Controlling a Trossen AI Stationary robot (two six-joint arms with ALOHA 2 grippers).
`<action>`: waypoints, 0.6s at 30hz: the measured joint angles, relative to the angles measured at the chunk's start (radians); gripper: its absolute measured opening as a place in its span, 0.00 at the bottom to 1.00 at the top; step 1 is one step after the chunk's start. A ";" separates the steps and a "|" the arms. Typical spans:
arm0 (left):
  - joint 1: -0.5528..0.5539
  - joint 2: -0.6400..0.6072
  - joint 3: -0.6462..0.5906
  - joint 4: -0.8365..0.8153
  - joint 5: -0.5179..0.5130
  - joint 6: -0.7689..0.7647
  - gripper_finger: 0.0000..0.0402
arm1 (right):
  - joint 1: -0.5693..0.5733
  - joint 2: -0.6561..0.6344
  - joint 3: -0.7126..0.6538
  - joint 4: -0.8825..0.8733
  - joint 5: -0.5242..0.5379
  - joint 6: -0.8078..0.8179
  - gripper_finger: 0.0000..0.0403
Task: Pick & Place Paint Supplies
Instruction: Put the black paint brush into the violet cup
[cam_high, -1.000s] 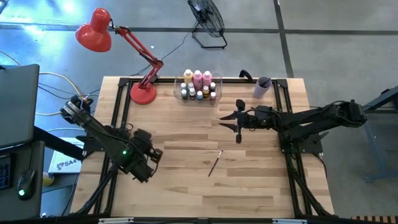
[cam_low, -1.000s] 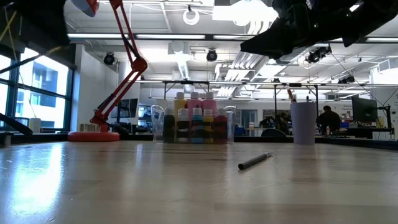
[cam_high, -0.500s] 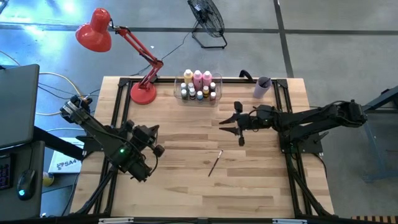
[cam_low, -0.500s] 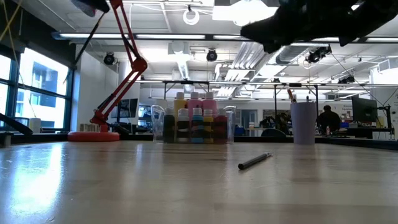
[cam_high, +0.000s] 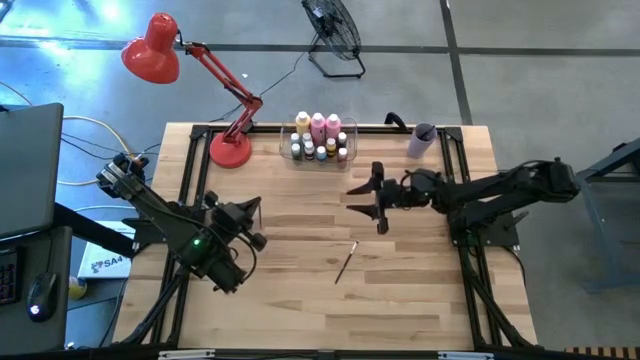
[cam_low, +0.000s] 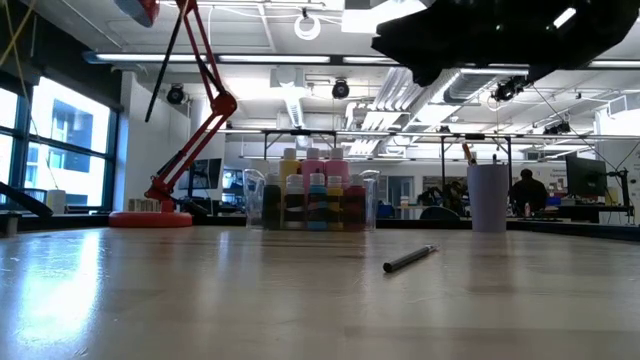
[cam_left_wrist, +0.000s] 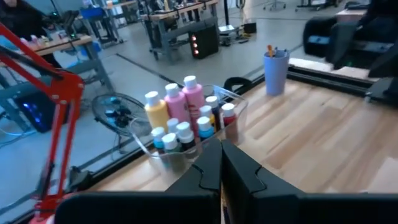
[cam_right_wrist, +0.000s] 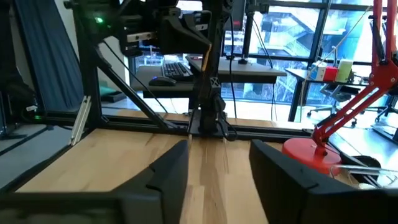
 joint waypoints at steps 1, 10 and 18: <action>0.000 0.000 0.000 0.032 -0.001 0.024 0.00 | 0.000 0.020 0.000 0.027 0.000 0.000 0.41; 0.065 0.000 0.000 0.499 0.111 0.481 0.00 | 0.000 0.160 0.000 0.272 -0.105 0.006 0.47; 0.272 0.019 -0.075 1.097 0.401 1.116 0.00 | 0.000 0.163 0.002 0.274 -0.150 0.030 0.47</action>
